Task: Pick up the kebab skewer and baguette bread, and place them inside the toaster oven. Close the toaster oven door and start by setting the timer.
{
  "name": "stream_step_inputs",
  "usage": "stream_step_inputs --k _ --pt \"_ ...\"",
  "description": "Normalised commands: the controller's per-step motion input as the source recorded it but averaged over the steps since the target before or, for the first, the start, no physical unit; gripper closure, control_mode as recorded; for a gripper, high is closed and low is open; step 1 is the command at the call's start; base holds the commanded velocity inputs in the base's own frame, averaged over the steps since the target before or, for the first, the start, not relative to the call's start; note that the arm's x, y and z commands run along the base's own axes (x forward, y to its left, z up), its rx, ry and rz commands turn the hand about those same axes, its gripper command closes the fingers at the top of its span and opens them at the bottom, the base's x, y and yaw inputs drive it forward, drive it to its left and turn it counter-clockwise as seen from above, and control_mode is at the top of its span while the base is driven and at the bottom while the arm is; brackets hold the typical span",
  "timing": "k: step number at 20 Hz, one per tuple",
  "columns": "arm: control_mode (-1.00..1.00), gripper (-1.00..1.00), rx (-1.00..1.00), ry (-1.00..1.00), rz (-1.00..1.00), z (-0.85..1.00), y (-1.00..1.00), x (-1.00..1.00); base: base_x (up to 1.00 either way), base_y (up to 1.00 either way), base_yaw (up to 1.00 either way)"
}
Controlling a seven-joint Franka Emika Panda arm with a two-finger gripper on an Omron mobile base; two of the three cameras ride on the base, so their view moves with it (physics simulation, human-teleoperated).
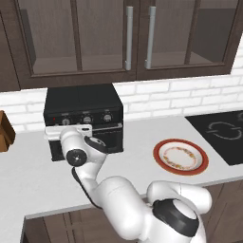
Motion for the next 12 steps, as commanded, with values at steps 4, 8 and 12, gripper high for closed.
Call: stream_step_inputs --k 4,8,12 --pt "-1.0 -1.0 0.0 0.0 0.0 -0.13 0.07 0.29 0.0 0.0 0.0" --pt "-1.0 -1.0 0.0 0.0 -0.02 -0.14 0.16 0.12 0.0 0.0 0.0" --pt "-1.0 -1.0 0.0 0.0 -0.03 0.0 0.07 0.17 0.0 0.0 0.0"
